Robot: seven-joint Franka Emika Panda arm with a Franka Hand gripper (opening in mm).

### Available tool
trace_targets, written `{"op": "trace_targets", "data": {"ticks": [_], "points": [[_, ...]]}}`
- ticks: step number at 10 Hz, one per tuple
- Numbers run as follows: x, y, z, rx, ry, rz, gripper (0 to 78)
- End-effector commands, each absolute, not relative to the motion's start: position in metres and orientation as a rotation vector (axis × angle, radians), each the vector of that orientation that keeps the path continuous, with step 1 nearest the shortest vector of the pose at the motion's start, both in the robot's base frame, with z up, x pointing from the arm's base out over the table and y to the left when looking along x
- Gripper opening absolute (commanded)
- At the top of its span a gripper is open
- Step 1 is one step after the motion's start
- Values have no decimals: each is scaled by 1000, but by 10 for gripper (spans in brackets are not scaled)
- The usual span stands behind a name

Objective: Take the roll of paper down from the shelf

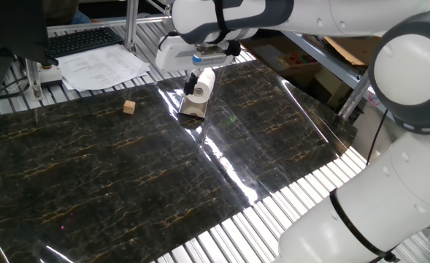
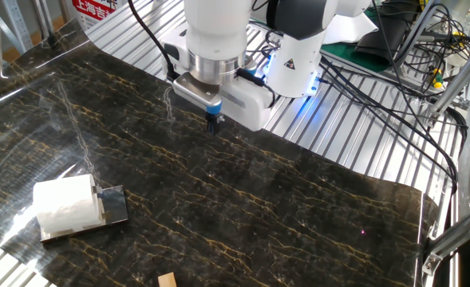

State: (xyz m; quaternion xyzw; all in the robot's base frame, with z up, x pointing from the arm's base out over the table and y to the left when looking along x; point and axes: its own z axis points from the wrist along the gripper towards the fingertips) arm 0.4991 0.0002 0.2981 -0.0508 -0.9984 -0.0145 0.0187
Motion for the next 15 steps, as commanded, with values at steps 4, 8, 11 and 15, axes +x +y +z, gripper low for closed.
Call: {"op": "trace_targets", "data": {"ticks": [4,8,11,15], "points": [[501,-4,299,-437,-3052,-39,0],[514,-19,301,-614,-3030,-42,0],[527,-27,302,-665,-3025,-41,0],[543,-36,305,-697,-3018,-41,0]]}}
